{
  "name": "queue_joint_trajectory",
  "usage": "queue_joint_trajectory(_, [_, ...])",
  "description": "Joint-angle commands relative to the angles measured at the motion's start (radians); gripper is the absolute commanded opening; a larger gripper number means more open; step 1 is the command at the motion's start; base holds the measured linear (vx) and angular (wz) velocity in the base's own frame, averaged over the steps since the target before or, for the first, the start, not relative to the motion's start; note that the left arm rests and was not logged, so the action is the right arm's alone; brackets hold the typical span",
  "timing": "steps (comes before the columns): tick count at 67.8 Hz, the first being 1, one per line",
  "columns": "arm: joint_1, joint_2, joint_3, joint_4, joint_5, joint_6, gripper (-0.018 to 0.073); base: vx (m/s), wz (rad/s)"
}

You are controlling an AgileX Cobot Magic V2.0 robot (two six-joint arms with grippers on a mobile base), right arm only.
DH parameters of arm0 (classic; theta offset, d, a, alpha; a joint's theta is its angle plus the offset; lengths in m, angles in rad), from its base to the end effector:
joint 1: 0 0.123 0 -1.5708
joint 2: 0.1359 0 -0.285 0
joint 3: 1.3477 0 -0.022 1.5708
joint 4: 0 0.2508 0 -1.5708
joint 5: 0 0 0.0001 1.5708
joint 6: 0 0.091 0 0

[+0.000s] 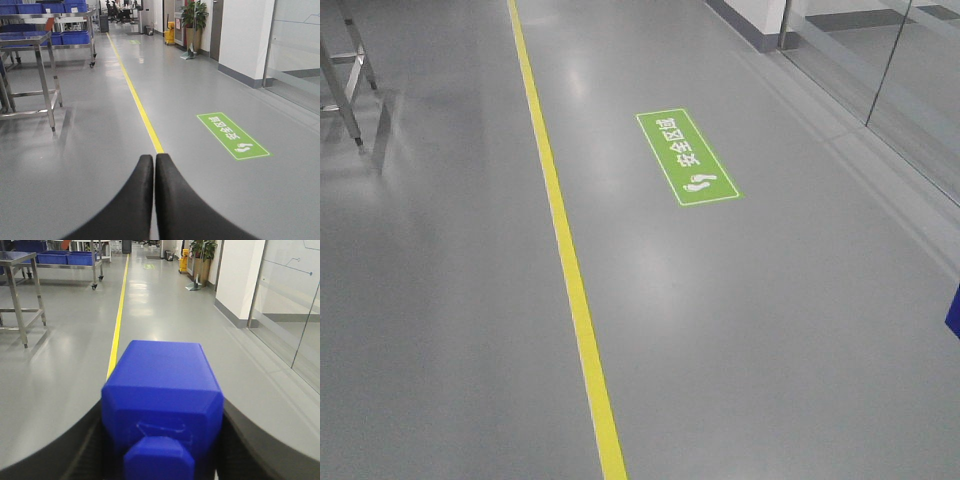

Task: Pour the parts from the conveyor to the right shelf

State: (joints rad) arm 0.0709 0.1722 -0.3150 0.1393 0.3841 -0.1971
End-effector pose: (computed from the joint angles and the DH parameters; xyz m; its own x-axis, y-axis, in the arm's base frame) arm 0.0570 0.0088 0.2743 -0.1412 -0.0779 -0.9869 -0.1319 0.9895 -0.0592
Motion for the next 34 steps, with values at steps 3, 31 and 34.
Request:
queue_joint_trajectory(3, [-0.002,0.012,-0.027,0.002,-0.076,-0.006,-0.0006,0.54,0.00])
queue_joint_trajectory(31, [-0.002,0.012,-0.027,0.002,-0.077,-0.006,-0.0006,0.58,0.00])
queue_joint_trajectory(34, [-0.002,0.012,-0.027,0.002,-0.077,-0.006,-0.0006,0.62,0.05])
